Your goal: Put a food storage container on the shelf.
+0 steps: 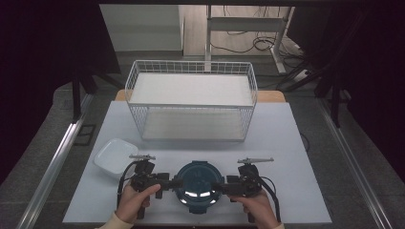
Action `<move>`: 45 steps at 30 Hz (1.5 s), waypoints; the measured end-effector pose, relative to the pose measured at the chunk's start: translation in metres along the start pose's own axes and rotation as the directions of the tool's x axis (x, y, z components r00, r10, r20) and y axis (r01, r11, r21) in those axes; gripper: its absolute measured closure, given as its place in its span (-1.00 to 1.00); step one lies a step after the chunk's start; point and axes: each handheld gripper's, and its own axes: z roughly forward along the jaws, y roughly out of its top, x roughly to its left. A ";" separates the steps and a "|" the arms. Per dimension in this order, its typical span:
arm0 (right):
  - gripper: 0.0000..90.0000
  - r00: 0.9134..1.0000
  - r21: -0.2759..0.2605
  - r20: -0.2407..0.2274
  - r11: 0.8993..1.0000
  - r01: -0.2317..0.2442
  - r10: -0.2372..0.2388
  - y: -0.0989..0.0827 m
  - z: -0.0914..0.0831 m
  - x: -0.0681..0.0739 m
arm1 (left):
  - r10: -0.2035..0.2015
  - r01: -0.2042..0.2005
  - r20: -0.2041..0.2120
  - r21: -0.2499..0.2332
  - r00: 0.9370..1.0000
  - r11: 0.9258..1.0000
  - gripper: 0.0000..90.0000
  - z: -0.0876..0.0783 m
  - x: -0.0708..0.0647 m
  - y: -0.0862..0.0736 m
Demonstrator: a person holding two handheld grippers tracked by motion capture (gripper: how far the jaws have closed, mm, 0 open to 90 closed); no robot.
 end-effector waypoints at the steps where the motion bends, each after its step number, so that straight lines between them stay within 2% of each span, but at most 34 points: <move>1: -0.72 0.999 0.007 -0.029 0.999 -0.035 0.035 -0.001 0.002 -0.002 | -0.008 0.008 0.019 0.013 1.000 1.000 -0.76 0.004 0.001 -0.001; 5: -0.71 0.998 0.019 -0.040 0.998 -0.055 0.056 -0.002 0.005 -0.004 | -0.014 0.013 0.021 0.012 1.000 1.000 -0.73 0.008 0.003 0.000; 9: -0.71 0.996 0.032 -0.045 0.996 -0.079 0.080 -0.005 0.011 -0.006 | -0.036 0.035 0.040 0.018 0.999 0.999 -0.73 0.012 0.006 -0.002; 11: -0.69 0.992 0.035 -0.071 0.994 -0.102 0.104 -0.007 0.014 -0.008 | -0.039 0.038 0.056 0.031 0.998 0.999 -0.73 0.017 0.004 -0.004; 16: -0.67 0.989 0.049 -0.078 0.992 -0.120 0.124 -0.009 0.017 -0.006 | -0.052 0.049 0.056 0.050 0.997 0.998 -0.68 0.023 0.004 -0.006; 17: -0.66 0.989 0.050 -0.079 0.991 -0.121 0.125 -0.009 0.017 -0.006 | -0.059 0.056 0.056 0.057 0.997 0.997 -0.68 0.024 0.004 -0.007; 18: -0.58 0.988 0.051 -0.077 0.990 -0.128 0.132 -0.010 0.018 -0.006 | -0.084 0.079 0.073 0.065 0.994 0.995 -0.63 0.027 0.006 -0.009; 22: -0.51 0.984 0.053 -0.079 0.987 -0.153 0.157 -0.011 0.019 -0.006 | -0.087 0.081 0.061 0.083 0.994 0.993 -0.57 0.029 0.008 -0.010; 24: -0.48 0.982 0.050 -0.083 0.985 -0.164 0.168 -0.011 0.019 -0.007 | -0.094 0.090 0.059 0.079 0.994 0.993 -0.55 0.028 0.008 -0.010; 25: -0.44 0.981 0.047 -0.083 0.984 -0.173 0.177 -0.011 0.018 -0.008 | -0.096 0.093 0.042 0.062 0.995 0.994 -0.49 0.026 0.006 -0.011; 26: -0.44 0.981 0.047 -0.083 0.984 -0.173 0.177 -0.011 0.018 -0.008 | -0.096 0.093 0.042 0.062 0.995 0.994 -0.45 0.026 0.006 -0.011; 27: -0.43 0.979 0.041 -0.084 0.982 -0.183 0.186 -0.012 0.017 -0.008 | -0.116 0.114 0.030 0.044 0.993 0.992 -0.43 0.025 0.004 -0.011; 30: -0.39 0.977 0.034 -0.079 0.980 -0.198 0.200 -0.012 0.016 -0.008 | -0.127 0.126 0.031 0.038 0.991 0.991 -0.41 0.024 0.004 -0.012; 35: -0.34 0.979 0.020 -0.071 0.981 -0.192 0.193 -0.013 0.013 -0.005 | -0.123 0.123 0.008 0.023 0.992 0.992 -0.36 0.022 -0.002 -0.013; 41: -0.28 0.977 0.011 -0.075 0.980 -0.198 0.198 -0.014 0.010 -0.004 | -0.112 0.112 0.001 0.018 0.994 0.994 -0.32 0.018 -0.005 -0.014; 45: -0.26 0.980 0.007 -0.069 0.982 -0.188 0.188 -0.014 0.008 -0.002 | -0.118 0.118 0.002 0.011 0.993 0.993 -0.30 0.018 -0.006 -0.014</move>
